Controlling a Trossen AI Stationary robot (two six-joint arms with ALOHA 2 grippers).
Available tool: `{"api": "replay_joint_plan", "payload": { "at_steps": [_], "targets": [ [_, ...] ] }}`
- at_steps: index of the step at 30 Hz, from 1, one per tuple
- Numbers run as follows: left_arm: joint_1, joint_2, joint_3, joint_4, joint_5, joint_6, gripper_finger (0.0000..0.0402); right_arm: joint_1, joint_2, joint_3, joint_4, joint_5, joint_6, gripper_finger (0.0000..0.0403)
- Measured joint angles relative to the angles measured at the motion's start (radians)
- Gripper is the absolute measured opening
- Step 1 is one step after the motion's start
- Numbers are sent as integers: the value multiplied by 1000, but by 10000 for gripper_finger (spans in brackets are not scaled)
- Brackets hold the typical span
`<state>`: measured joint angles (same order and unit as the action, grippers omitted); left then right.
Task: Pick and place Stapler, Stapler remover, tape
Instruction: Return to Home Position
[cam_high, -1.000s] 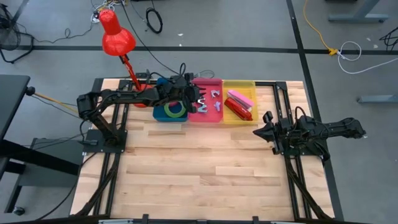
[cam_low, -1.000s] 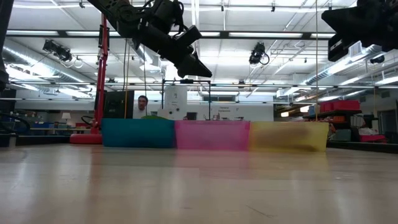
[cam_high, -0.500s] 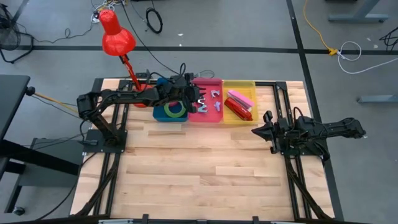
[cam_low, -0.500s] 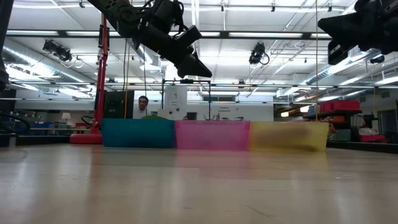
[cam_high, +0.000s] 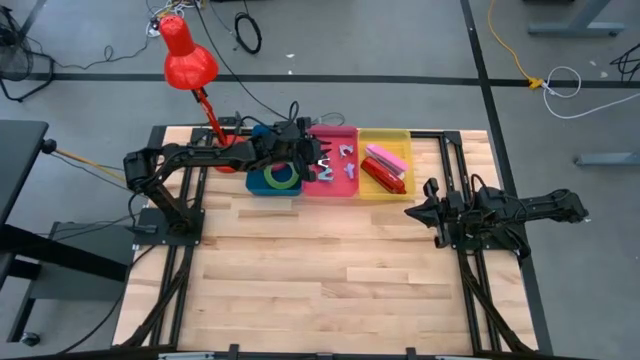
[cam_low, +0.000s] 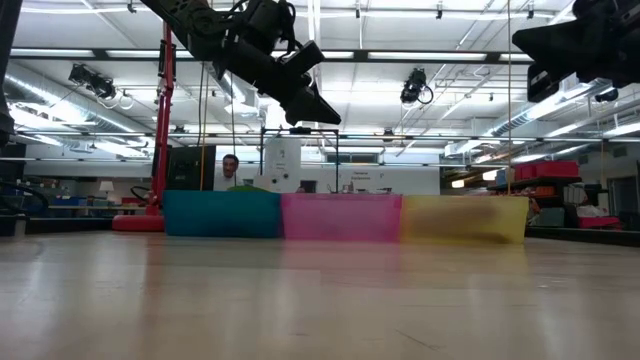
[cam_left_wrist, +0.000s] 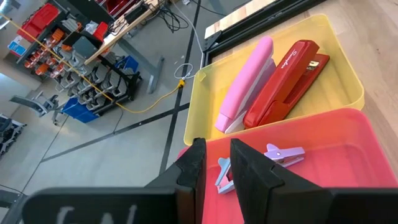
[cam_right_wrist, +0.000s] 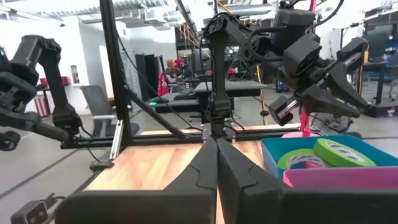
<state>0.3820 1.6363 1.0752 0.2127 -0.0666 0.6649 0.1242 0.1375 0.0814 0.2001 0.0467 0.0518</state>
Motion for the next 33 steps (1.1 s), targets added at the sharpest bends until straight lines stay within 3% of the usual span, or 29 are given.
{"api": "replay_joint_plan", "payload": {
  "at_steps": [22, 33],
  "targets": [
    [0, 0, 0, 0, 0, -1, 76, 0, 0, -64, 125, 9, -41, 3],
    [0, 0, 0, 0, 0, 0, 76, 0, 0, -65, 29, 6, -59, 3]
  ]
}}
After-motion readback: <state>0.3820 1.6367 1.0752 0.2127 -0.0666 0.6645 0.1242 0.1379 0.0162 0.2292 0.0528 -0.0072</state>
